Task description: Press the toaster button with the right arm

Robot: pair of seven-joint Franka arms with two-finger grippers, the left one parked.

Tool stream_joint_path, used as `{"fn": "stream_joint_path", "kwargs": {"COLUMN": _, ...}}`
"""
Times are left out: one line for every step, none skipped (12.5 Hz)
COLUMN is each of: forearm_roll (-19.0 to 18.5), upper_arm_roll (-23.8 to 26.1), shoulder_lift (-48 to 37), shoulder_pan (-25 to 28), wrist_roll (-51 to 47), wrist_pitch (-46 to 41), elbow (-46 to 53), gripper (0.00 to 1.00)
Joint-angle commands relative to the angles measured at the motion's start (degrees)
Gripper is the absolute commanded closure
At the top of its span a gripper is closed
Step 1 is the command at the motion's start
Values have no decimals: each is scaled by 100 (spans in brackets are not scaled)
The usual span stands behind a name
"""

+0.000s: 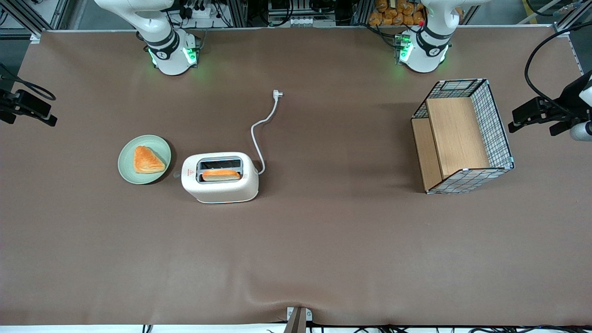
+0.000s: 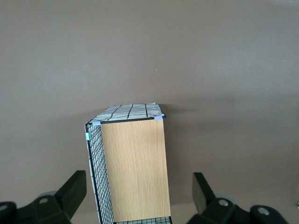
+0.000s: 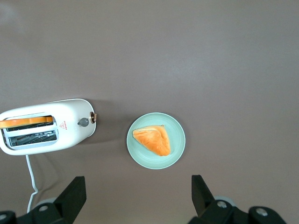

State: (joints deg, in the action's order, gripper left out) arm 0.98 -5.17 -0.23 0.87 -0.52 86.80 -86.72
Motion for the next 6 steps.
{"fn": "stream_joint_path", "kwargs": {"forearm_roll": -116, "upper_arm_roll": 95, "shoulder_lift": -30, "shoulder_pan": -86, "wrist_roll": -9, "wrist_pitch": -23, "elbow": 41, "gripper": 0}}
{"fn": "stream_joint_path", "kwargs": {"forearm_roll": -116, "upper_arm_roll": 95, "shoulder_lift": -30, "shoulder_pan": -87, "wrist_roll": -18, "wrist_pitch": -23, "elbow": 41, "gripper": 0}}
{"fn": "stream_joint_path", "kwargs": {"forearm_roll": -116, "upper_arm_roll": 95, "shoulder_lift": -30, "shoulder_pan": -87, "wrist_roll": -18, "wrist_pitch": -23, "elbow": 41, "gripper": 0}}
{"fn": "stream_joint_path", "kwargs": {"forearm_roll": -116, "upper_arm_roll": 95, "shoulder_lift": -30, "shoulder_pan": -87, "wrist_roll": -18, "wrist_pitch": -23, "elbow": 41, "gripper": 0}}
{"fn": "stream_joint_path", "kwargs": {"forearm_roll": -116, "upper_arm_roll": 95, "shoulder_lift": -30, "shoulder_pan": -87, "wrist_roll": -27, "wrist_pitch": -23, "elbow": 41, "gripper": 0}}
{"fn": "stream_joint_path", "kwargs": {"forearm_roll": -116, "upper_arm_roll": 95, "shoulder_lift": -30, "shoulder_pan": -87, "wrist_roll": -36, "wrist_pitch": -23, "elbow": 41, "gripper": 0}}
